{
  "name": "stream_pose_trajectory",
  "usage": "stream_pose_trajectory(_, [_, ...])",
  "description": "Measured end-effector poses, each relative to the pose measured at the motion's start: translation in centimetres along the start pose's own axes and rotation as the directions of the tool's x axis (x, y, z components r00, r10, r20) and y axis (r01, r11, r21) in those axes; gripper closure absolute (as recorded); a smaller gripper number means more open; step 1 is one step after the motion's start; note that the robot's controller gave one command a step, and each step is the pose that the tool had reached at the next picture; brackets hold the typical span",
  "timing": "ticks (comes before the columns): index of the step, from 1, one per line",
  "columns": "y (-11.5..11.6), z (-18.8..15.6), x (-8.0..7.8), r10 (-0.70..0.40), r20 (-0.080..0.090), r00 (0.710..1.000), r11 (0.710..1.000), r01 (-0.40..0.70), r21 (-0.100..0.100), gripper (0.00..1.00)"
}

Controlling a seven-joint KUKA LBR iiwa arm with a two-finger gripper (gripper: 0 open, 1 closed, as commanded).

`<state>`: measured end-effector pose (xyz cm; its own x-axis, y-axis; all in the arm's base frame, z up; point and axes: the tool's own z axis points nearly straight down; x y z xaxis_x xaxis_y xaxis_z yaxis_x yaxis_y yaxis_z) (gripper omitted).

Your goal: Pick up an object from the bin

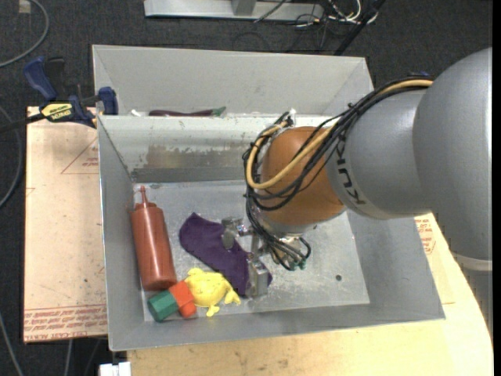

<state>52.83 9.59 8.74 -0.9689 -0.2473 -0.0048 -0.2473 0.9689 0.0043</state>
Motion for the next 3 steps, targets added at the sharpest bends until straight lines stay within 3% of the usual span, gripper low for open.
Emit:
stream_pose_trajectory(1, [1.0,1.7,-0.5,-0.229,0.0,0.973,0.973,0.229,0.004,1.0])
stream_pose_trajectory(2, [1.0,1.7,-0.5,-0.229,0.0,0.973,0.973,0.229,0.004,1.0])
stream_pose_trajectory(3, [0.3,-17.4,-0.2,-0.272,0.004,0.962,0.962,0.272,0.005,1.0])
